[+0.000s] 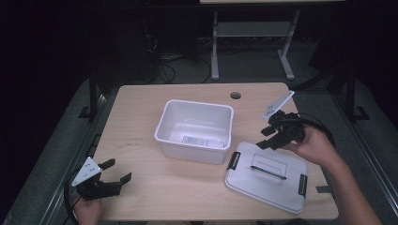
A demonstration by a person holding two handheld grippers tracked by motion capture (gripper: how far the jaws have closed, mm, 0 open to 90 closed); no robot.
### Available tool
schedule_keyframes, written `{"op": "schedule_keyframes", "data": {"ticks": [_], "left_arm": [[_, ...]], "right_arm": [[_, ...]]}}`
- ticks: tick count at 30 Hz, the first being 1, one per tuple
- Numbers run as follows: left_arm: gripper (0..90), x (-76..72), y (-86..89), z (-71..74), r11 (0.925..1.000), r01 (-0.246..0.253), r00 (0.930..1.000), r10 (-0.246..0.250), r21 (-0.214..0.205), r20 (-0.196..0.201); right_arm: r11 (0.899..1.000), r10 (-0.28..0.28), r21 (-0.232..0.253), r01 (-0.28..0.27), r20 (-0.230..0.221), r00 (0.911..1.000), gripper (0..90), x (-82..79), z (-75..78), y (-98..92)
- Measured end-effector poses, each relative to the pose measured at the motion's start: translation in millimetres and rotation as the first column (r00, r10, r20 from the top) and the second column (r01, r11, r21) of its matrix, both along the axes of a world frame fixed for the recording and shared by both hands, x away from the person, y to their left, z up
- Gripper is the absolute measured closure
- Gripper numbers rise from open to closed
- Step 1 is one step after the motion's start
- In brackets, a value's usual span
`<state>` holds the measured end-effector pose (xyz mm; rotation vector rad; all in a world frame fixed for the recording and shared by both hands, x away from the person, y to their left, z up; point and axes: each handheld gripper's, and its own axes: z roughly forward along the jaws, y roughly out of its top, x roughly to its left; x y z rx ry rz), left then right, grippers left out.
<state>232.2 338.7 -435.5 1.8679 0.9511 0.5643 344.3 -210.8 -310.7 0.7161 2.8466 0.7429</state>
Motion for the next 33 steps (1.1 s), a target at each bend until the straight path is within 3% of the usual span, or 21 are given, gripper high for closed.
{"op": "schedule_keyframes", "data": {"ticks": [12, 33], "left_arm": [[13.7, -1.4, 1.6, 0.1, 1.0000, -0.004, 1.0000, 0.004, 0.004, 0.000], [13.7, -1.5, 0.7, -0.1, 1.0000, -0.002, 1.0000, 0.002, 0.002, 0.001]], "right_arm": [[1.000, -0.016, 0.000, 0.016, -0.012, 0.9998, 45.1, -13.2, -17.2, -16.6], [1.000, -0.008, -0.001, 0.008, -0.033, 0.9994, 43.7, -33.3, -49.5, -24.8]]}}
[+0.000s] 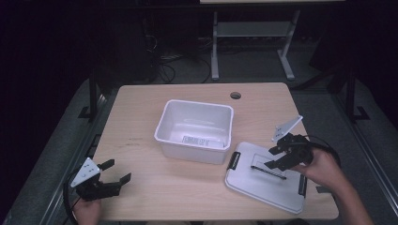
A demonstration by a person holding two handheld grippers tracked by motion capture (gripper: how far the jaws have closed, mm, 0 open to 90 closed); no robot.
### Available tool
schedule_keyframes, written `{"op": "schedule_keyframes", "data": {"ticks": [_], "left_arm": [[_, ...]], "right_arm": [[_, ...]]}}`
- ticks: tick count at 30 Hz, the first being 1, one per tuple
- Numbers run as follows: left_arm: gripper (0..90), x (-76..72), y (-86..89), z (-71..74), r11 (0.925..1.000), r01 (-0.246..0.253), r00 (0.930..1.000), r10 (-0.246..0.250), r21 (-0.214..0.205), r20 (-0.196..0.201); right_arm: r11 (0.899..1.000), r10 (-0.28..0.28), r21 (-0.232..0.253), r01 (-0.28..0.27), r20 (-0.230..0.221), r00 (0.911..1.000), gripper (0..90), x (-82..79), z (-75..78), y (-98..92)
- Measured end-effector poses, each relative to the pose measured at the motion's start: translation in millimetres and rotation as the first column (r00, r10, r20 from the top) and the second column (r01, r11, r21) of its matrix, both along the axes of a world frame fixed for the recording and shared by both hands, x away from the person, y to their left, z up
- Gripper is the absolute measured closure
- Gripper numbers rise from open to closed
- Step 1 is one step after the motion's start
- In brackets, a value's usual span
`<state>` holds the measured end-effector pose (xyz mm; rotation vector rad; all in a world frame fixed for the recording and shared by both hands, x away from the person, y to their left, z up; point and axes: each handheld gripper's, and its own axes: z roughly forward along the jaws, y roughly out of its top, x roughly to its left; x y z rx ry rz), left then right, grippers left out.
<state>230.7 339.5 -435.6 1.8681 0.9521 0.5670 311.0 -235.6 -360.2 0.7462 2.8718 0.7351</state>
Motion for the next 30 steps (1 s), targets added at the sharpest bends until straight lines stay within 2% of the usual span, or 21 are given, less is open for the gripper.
{"op": "schedule_keyframes", "data": {"ticks": [17, 25, 30], "left_arm": [[13.7, -0.4, 0.1, 0.7, 1.0000, -0.002, 1.0000, 0.002, 0.002, 0.006], [13.7, -0.6, 0.8, 0.9, 1.0000, -0.004, 1.0000, 0.004, -0.001, 0.007], [13.7, -0.7, 0.4, 0.9, 1.0000, -0.001, 1.0000, 0.001, 0.002, 0.008]], "right_arm": [[1.000, -0.001, -0.006, 0.001, -0.031, 0.9995, 45.7, -10.0, -27.5, -2.2], [1.000, 0.008, -0.016, -0.009, -0.042, 0.9991, 54.4, -11.8, -35.7, -2.8], [1.000, 0.013, -0.013, -0.014, -0.052, 0.9986, 64.8, -10.9, -38.4, -3.7]]}}
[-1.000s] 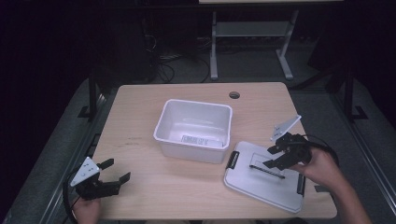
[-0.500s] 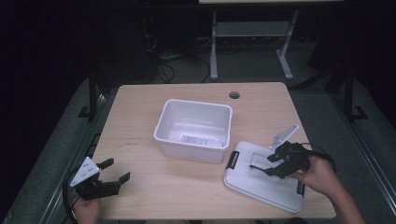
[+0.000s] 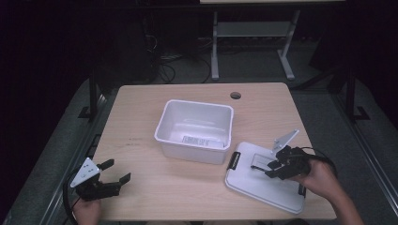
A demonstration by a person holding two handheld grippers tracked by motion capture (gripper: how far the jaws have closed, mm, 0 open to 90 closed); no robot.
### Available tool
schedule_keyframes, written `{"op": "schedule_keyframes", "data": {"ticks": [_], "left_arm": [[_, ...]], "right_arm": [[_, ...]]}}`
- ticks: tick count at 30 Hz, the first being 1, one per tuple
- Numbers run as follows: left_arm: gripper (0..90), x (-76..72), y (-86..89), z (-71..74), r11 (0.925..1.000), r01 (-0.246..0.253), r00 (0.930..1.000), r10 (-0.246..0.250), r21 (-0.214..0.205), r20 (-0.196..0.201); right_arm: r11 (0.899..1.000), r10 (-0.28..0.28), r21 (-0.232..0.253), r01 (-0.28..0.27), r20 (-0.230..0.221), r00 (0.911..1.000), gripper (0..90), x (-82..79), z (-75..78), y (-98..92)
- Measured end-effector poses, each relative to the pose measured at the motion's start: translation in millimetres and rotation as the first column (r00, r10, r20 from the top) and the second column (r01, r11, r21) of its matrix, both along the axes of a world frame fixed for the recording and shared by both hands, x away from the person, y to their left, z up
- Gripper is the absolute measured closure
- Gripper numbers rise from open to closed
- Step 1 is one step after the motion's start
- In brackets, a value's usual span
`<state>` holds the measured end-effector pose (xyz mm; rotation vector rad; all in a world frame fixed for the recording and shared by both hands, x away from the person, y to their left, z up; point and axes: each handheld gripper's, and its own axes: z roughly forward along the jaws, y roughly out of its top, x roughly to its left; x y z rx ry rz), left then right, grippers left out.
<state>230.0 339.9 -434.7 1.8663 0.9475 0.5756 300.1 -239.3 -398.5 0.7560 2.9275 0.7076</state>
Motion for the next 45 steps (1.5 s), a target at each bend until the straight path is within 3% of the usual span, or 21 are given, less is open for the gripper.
{"op": "schedule_keyframes", "data": {"ticks": [12, 45], "left_arm": [[13.7, -0.3, 0.9, 0.4, 1.0000, -0.002, 1.0000, 0.002, -0.003, 0.003], [13.7, -0.1, 0.9, 0.5, 1.0000, -0.001, 1.0000, 0.001, -0.003, 0.004]], "right_arm": [[1.000, -0.016, -0.001, 0.016, -0.005, 0.9999, 76.9, 5.4, -0.8, 0.5], [1.000, -0.020, -0.013, 0.020, -0.006, 0.9998, 83.8, 14.1, 1.1, 2.8]]}}
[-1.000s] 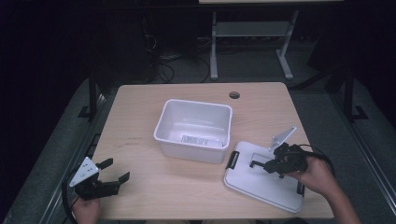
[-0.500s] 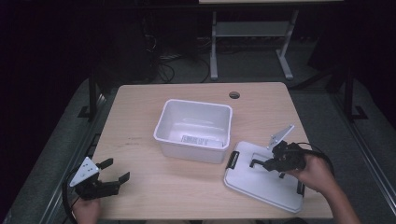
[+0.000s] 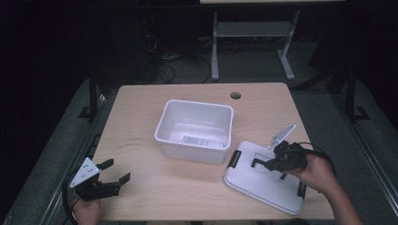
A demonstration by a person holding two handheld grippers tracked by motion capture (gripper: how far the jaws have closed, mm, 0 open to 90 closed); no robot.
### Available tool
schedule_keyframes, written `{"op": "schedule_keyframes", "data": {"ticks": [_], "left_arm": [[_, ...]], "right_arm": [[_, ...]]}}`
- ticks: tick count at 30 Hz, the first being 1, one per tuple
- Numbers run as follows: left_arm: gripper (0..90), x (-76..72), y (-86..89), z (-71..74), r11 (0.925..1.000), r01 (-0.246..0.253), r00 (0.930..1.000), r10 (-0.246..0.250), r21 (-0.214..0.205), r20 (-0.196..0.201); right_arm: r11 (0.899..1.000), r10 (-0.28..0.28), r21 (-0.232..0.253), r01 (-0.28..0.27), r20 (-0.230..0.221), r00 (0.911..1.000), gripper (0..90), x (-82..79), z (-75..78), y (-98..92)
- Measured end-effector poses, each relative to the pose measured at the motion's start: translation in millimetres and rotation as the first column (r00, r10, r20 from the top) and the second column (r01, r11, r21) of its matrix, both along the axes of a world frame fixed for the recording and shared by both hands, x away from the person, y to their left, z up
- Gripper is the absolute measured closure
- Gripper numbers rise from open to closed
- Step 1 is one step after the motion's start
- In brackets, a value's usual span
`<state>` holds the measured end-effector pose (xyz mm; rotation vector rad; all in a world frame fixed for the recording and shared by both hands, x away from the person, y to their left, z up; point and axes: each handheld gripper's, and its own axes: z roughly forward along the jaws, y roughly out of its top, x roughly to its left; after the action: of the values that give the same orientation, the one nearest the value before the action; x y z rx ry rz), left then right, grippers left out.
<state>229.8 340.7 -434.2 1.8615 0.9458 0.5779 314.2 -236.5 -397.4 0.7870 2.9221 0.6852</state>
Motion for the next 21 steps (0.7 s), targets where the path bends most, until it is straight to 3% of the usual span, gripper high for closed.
{"op": "schedule_keyframes", "data": {"ticks": [11, 21], "left_arm": [[13.7, 0.2, -0.2, -0.1, 1.0000, 0.000, 1.0000, 0.000, -0.001, 0.000], [13.7, 0.3, -0.8, 0.0, 1.0000, 0.001, 1.0000, -0.001, -0.002, 0.000]], "right_arm": [[1.000, 0.010, -0.003, -0.010, -0.008, 0.9999, 84.1, 1.8, 1.3, -3.8], [1.000, 0.013, 0.005, -0.013, 0.004, 0.9999, 84.2, 3.4, 14.2, -7.4]]}}
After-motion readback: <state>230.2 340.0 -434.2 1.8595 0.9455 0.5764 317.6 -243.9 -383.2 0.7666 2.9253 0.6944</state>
